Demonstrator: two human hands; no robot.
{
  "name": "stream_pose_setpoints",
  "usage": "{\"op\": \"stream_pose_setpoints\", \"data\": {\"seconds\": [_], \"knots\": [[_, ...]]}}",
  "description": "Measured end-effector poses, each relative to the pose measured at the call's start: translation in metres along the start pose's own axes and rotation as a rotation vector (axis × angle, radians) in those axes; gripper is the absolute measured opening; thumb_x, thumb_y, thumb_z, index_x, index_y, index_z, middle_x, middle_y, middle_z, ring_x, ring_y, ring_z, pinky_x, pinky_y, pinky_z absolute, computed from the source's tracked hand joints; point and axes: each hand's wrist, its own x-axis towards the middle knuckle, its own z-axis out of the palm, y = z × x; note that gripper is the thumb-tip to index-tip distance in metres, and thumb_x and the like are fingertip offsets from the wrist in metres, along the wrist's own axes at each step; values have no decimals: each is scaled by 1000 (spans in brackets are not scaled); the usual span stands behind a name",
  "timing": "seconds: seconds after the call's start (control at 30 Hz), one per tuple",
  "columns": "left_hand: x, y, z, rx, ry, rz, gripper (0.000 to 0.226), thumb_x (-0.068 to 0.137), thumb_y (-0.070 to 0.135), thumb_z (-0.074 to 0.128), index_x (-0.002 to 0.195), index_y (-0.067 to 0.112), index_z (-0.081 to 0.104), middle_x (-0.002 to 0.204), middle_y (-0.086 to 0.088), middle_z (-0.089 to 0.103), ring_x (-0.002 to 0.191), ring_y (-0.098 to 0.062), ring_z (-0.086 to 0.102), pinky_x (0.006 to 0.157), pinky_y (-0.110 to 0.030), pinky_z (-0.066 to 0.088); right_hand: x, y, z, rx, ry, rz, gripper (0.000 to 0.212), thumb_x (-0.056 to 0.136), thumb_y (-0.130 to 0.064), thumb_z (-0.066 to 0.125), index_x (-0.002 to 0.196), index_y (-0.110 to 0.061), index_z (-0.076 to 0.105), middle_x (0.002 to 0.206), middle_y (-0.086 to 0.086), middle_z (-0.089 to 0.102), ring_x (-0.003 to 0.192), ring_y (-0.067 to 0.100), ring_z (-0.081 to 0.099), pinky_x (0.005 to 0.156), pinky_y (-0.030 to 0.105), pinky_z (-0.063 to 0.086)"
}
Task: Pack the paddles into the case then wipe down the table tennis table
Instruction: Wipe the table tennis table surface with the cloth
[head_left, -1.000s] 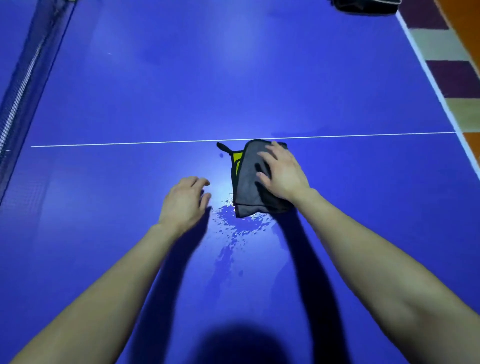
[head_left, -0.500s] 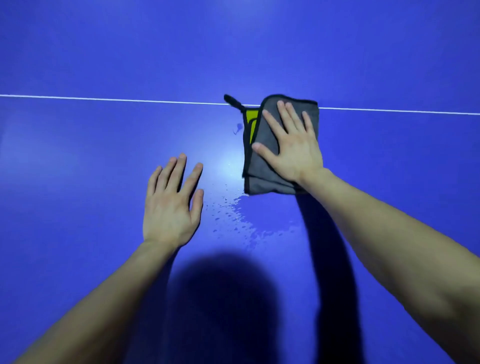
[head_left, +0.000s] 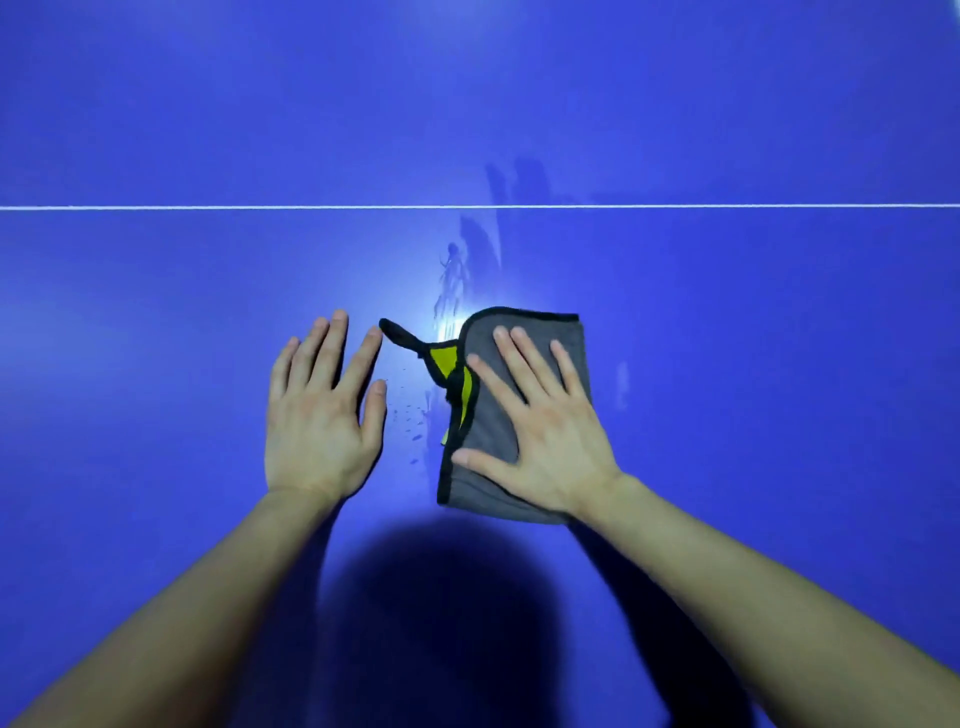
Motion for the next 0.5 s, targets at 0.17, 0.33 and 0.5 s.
{"op": "stream_pose_setpoints", "data": {"seconds": [0.17, 0.33, 0.5], "knots": [[2, -2, 1, -11, 25, 0, 54, 111, 39, 38, 162, 22, 45, 173, -12, 32, 160, -33, 27, 130, -53, 20, 145, 63, -18, -1, 112, 227, 88, 104, -78, 29, 172, -21, 31, 182, 5, 18, 169, 21, 11, 137, 52, 7], [3, -2, 4, -30, 30, -34, 59, 110, 40, 40, 162, 14, 41, 174, -6, 31, 162, -26, 24, 132, -50, 17, 176, 50, -18, 66, 144, 254, 78, 111, -64, 31, 171, -15, 33, 182, 5, 19, 169, 19, 12, 137, 46, 5], [-1, 0, 2, -25, 11, -34, 59, 111, 39, 39, 163, 12, 40, 175, -6, 29, 163, -25, 24, 132, -51, 19, 13, -46, 2, 115, 92, 11, 73, 113, -54, 41, 169, -8, 34, 182, 10, 17, 170, 22, 6, 135, 54, 15]]}}
